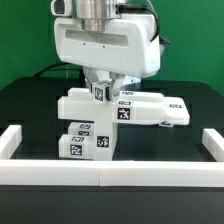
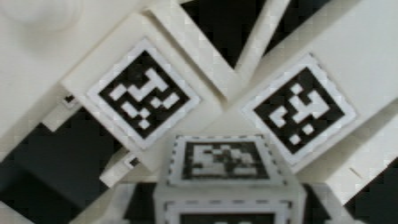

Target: Assemble chair

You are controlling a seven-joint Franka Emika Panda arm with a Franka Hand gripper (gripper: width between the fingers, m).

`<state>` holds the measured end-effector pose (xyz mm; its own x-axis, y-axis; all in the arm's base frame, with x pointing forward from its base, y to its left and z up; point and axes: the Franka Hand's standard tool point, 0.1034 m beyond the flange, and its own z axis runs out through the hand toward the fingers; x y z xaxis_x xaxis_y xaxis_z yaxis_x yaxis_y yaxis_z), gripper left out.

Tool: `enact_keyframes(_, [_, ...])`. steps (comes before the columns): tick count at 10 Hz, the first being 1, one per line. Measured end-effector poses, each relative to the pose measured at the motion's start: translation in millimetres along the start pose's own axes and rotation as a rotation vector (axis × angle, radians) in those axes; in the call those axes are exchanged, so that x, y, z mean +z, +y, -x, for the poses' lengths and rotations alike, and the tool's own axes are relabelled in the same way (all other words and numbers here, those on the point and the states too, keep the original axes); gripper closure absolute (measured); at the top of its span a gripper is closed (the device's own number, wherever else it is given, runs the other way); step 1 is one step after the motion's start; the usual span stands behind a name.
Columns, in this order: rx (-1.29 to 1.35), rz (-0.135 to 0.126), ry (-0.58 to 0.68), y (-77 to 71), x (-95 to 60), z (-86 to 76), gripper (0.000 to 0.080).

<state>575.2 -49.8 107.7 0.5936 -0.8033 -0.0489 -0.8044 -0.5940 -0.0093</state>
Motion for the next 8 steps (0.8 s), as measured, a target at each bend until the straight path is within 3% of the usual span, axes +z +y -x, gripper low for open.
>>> enact_keyframes(7, [0.291,-0.007,-0.007,-2.4,0.5,2.4,0.0527])
enact_keyframes(8, [0.28,-0.007,-0.007,-2.5,0.5,2.6,0.0355])
